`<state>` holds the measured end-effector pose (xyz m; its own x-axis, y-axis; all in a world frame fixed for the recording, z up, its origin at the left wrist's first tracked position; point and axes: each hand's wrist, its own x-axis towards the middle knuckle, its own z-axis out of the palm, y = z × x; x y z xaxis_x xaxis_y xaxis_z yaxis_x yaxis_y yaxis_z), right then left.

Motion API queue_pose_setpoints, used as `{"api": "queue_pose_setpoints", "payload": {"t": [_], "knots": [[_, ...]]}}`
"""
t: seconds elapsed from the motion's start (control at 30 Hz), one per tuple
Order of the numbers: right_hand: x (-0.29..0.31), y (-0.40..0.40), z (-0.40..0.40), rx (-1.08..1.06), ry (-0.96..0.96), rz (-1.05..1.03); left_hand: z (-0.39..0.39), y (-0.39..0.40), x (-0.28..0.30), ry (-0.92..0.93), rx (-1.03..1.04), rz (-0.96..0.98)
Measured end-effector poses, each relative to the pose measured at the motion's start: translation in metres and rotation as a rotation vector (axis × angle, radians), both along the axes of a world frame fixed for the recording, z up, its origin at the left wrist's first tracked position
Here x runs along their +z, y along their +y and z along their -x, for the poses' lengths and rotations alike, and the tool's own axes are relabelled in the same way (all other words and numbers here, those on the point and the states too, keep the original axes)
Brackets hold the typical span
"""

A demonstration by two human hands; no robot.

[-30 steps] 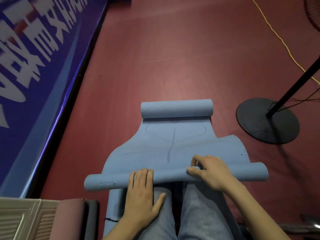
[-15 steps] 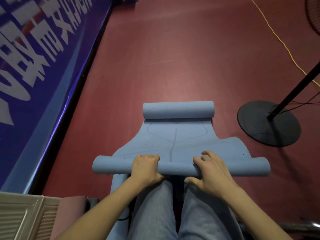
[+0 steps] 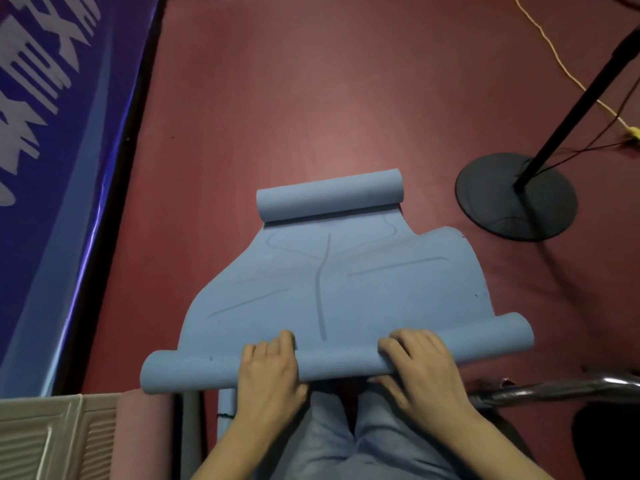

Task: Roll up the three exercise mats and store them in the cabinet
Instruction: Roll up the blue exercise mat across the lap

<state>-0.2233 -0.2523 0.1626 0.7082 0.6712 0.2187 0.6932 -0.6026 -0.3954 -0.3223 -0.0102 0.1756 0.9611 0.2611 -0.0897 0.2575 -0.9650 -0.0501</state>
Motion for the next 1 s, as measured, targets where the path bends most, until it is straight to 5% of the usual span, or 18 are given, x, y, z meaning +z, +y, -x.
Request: {"api": "queue_pose_setpoints", "payload": {"t": [0.3,0.43,0.8,1.0], "knots": [[-0.004,0.012,0.009,-0.125,-0.130,0.085,0.012,0.003,-0.013,-0.286,-0.049,0.240],[-0.005,0.013,0.005,-0.098,-0.164,0.113,0.022,-0.003,-0.016,-0.353,-0.017,0.162],[0.011,0.031,-0.036,-0.063,-0.059,0.161,-0.004,0.009,0.012,-0.304,0.010,0.216],[0.034,0.048,-0.063,-0.055,0.153,0.182,-0.013,0.002,0.010,-0.106,-0.048,0.119]]}}
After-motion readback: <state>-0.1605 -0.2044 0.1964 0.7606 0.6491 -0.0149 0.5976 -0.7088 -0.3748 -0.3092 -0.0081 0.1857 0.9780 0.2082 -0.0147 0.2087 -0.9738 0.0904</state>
